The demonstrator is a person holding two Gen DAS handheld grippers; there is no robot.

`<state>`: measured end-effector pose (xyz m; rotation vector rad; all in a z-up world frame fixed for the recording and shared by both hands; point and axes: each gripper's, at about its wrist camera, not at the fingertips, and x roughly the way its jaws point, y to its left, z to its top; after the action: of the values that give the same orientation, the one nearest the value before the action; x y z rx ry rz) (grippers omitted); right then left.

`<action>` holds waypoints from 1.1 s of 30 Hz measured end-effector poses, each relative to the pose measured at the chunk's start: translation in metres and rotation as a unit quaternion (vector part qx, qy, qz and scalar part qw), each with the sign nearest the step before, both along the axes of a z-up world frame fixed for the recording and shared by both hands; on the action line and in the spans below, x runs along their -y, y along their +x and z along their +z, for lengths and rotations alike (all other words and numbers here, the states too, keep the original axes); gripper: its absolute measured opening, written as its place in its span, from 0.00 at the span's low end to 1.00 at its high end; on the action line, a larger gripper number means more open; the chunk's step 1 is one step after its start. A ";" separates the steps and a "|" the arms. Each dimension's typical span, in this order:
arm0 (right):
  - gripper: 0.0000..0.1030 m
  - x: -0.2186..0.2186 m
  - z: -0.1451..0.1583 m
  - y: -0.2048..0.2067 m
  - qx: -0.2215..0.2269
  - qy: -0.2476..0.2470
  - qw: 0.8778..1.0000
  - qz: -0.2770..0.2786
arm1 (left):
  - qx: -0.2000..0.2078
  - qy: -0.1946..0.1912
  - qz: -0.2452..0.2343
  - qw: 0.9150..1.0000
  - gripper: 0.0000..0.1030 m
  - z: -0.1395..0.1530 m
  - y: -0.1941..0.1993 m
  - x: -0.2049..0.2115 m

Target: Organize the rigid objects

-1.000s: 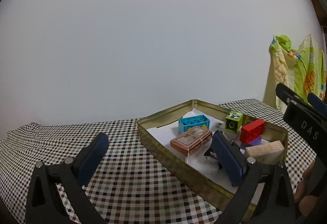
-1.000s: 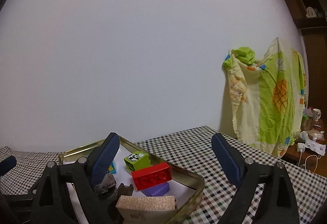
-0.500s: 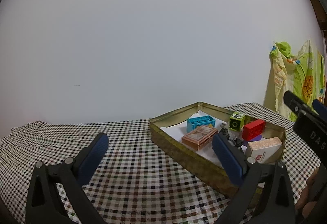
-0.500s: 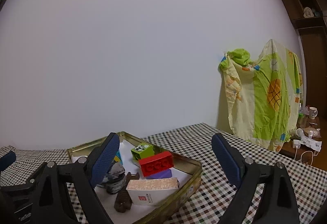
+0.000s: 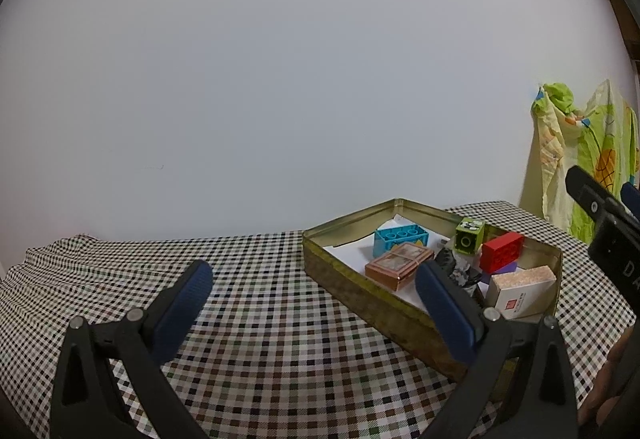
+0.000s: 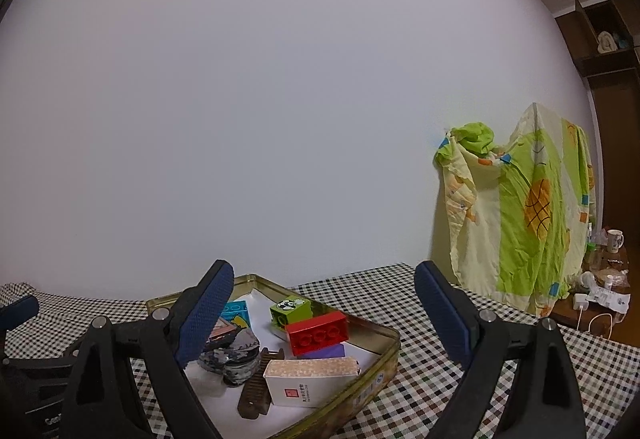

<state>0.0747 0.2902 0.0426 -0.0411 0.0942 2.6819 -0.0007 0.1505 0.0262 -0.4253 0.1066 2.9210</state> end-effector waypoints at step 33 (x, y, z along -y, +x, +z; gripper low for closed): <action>0.91 0.008 0.002 0.000 0.001 0.011 1.000 0.008 | 0.013 0.006 0.007 1.000 1.00 -0.002 -0.007 0.008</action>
<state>0.0746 0.2824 0.0443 -0.0388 0.0635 2.6994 -0.0074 0.1424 0.0246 -0.4643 0.0837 2.9264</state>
